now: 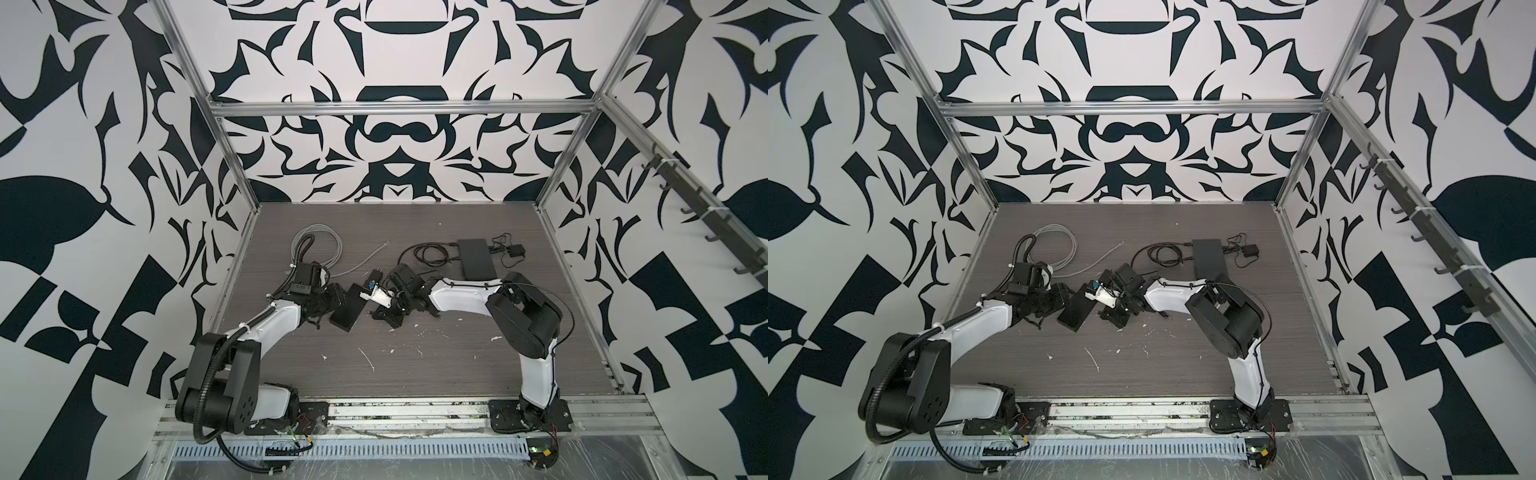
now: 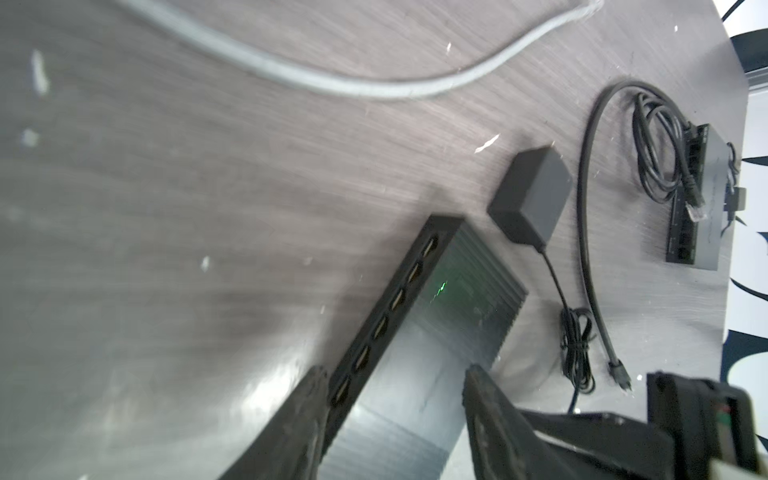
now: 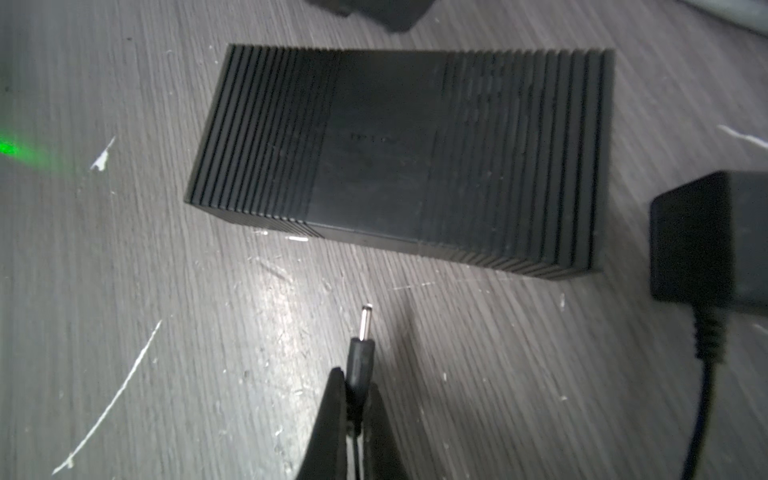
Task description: Insert the plug into the switch port
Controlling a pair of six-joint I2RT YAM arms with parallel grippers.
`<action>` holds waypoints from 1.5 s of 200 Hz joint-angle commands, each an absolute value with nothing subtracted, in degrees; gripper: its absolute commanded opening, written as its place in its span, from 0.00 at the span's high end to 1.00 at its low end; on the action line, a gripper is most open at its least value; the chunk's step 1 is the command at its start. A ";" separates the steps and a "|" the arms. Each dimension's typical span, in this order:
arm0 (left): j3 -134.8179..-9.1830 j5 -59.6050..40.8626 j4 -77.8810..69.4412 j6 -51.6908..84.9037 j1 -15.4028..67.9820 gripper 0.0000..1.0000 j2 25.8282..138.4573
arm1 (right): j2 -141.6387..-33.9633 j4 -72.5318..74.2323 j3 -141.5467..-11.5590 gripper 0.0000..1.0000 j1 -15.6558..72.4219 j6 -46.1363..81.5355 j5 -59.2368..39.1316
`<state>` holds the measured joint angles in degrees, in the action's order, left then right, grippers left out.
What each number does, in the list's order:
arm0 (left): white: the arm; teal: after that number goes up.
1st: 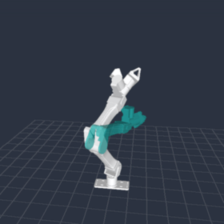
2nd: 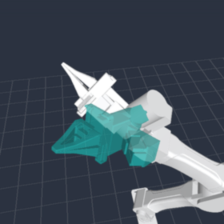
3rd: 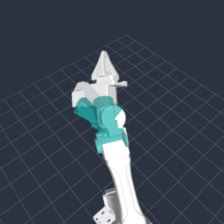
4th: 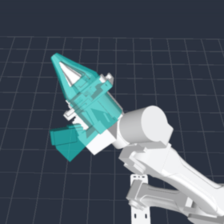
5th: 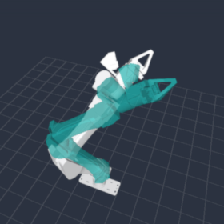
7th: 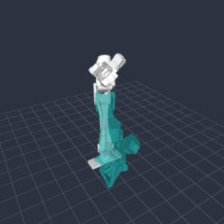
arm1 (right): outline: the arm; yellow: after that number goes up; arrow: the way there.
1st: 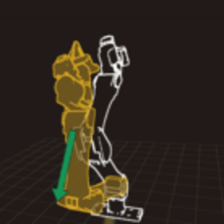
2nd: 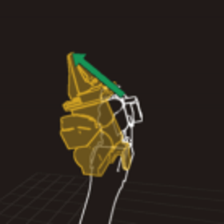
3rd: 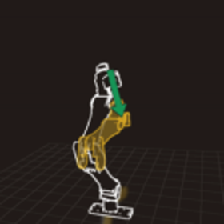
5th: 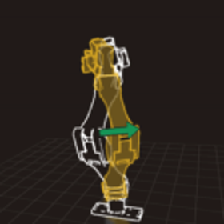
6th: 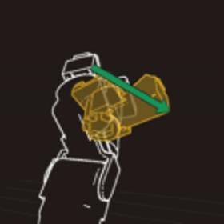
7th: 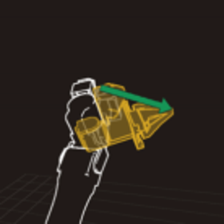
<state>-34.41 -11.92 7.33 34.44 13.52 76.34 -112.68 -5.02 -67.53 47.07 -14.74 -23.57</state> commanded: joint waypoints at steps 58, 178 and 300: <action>-28.26 -12.61 10.52 42.99 17.59 0.43 66.15 | -111.03 -1.97 -69.06 1.00 45.00 -9.05 -22.47; -28.50 -4.63 6.42 41.63 19.76 0.43 75.22 | -110.50 -1.34 -68.43 1.00 43.95 -8.70 -22.03; -40.63 -8.49 -1.25 46.37 43.65 0.44 88.98 | -110.16 4.70 -65.49 1.00 38.30 -2.40 -27.59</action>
